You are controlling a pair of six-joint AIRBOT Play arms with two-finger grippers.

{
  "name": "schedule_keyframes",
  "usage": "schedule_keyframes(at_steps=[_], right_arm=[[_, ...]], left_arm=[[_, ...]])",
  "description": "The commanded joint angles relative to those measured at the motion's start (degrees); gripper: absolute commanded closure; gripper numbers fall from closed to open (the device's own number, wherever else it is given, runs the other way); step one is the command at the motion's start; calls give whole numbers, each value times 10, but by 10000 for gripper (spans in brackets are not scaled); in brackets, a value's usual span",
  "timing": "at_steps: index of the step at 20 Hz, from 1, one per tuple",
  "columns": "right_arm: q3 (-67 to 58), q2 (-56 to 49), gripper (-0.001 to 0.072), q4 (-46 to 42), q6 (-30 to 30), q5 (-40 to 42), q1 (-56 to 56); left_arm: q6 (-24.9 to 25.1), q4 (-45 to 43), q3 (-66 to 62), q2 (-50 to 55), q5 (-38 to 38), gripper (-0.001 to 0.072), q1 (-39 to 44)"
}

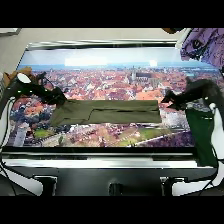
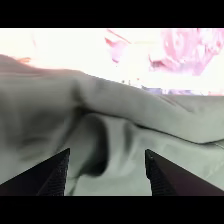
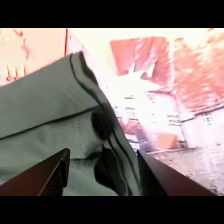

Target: Fold the clothes and pants, and hang the long-sleeved shirts on hangers.

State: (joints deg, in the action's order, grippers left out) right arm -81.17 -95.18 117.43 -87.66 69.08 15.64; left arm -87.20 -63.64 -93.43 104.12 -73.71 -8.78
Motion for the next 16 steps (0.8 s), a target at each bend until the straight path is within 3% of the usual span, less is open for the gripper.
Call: schedule_keyframes(at_steps=[1, 2, 5, 10, 12, 13, 15, 16], right_arm=[[-21, -17, 200, 69, -48, 57, 61], [-21, -33, 153, 96, -74, 74, 67], [-21, -82, 105, 150, -116, 94, 62], [-20, -138, 111, 165, -122, 61, 27], [-20, -151, 149, 163, -122, 58, 1], [-20, -154, 266, 163, -122, 57, -12], [-23, -147, 574, 163, -117, 56, -27], [-23, -136, 683, 164, -108, 53, -27]], left_arm=[[-13, -52, -12, -39, -9, 167, -17], [-13, -63, -12, -54, -8, 167, -20], [-13, -93, -12, -90, -8, 167, -19], [-13, -100, -12, -124, -8, 167, -19], [-14, -99, -12, -129, -9, 167, -17], [-16, -99, -12, -129, -8, 167, -15], [-20, -98, -11, -127, -3, 167, -7], [-20, -95, -11, -126, 1, 171, 1]])
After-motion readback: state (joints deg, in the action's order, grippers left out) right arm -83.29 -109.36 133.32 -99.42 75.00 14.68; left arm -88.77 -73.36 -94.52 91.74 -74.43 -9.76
